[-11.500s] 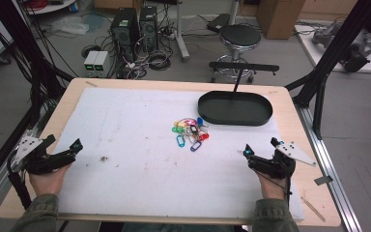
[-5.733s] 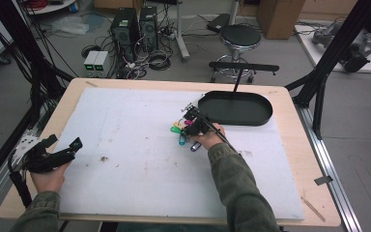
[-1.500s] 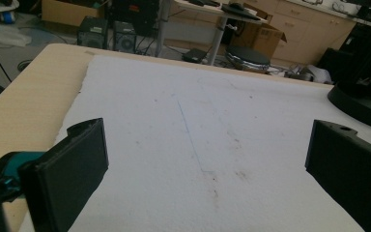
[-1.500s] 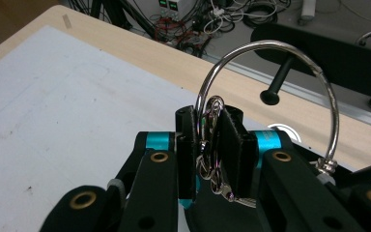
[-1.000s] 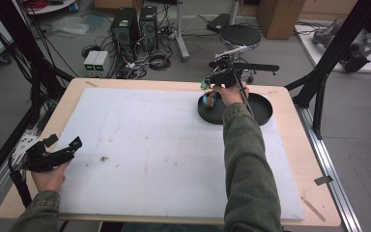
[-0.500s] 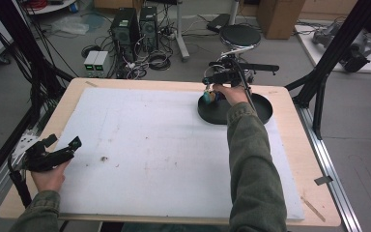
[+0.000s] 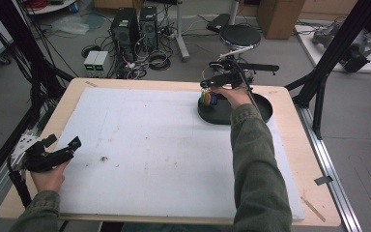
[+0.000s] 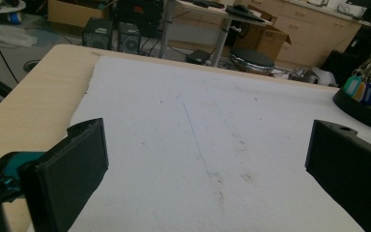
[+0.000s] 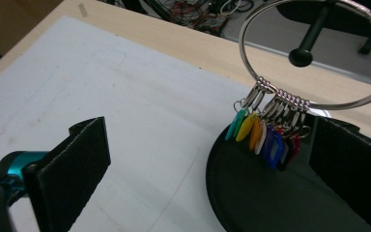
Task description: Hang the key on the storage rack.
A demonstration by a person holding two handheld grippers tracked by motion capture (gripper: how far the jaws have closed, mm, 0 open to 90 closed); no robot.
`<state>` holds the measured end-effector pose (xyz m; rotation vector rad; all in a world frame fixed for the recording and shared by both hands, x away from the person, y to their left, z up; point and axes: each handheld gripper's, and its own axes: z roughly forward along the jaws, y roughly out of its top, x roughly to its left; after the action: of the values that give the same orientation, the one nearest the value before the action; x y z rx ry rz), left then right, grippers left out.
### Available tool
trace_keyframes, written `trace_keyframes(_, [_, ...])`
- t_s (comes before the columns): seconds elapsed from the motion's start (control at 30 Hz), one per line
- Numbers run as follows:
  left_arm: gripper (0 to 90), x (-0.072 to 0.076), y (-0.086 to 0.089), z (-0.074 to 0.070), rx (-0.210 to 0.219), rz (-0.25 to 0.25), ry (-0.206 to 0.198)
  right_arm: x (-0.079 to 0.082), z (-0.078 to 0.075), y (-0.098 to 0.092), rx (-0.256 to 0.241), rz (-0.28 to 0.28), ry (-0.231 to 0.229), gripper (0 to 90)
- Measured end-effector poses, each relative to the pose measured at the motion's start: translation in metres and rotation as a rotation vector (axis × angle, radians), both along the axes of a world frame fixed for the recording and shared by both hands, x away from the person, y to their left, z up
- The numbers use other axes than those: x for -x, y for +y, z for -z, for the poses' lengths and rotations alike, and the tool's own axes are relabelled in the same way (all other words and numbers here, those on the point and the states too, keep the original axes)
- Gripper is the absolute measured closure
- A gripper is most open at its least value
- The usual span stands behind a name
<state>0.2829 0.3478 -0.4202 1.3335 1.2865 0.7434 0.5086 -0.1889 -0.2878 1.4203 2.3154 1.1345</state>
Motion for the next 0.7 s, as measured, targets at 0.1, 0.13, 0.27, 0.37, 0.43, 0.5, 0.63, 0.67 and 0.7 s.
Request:
trace_keyframes(0.1, [1.8, 0.0, 0.0, 0.0, 0.0, 0.004, 0.005, 0.005, -0.002, -0.002, 0.006, 0.006, -0.005, 0.4])
trace_keyframes(0.13, [1.8, -0.001, 0.0, 0.0, 0.0, 0.008, 0.006, 0.006, -0.003, -0.002, 0.013, 0.009, -0.007, 0.4])
trace_keyframes(0.27, [1.8, -0.001, -0.001, 0.0, 0.003, 0.011, 0.006, 0.013, -0.008, -0.004, 0.042, 0.01, -0.009, 0.4])
trace_keyframes(0.37, [1.8, -0.001, -0.001, 0.001, 0.003, 0.012, 0.007, 0.018, -0.012, -0.005, 0.046, 0.017, -0.008, 0.4])
trace_keyframes(0.43, [1.8, -0.001, -0.001, 0.001, 0.002, 0.013, 0.008, 0.022, -0.013, -0.006, 0.047, 0.012, -0.011, 0.4])
trace_keyframes(0.5, [1.8, -0.001, -0.002, 0.001, 0.001, 0.016, 0.007, 0.026, -0.014, -0.008, 0.038, 0.013, -0.034, 0.4])
trace_keyframes(0.63, [1.8, -0.001, -0.002, 0.001, 0.001, 0.016, 0.007, 0.034, -0.008, -0.012, 0.048, 0.006, -0.021, 0.4])
trace_keyframes(0.67, [1.8, -0.001, -0.002, 0.001, 0.001, 0.016, 0.008, 0.036, -0.007, -0.013, 0.072, 0.006, -0.017, 0.4])
trace_keyframes(0.7, [1.8, -0.001, -0.002, 0.001, -0.002, 0.017, 0.009, 0.038, -0.008, -0.013, 0.083, 0.007, -0.024, 0.4])
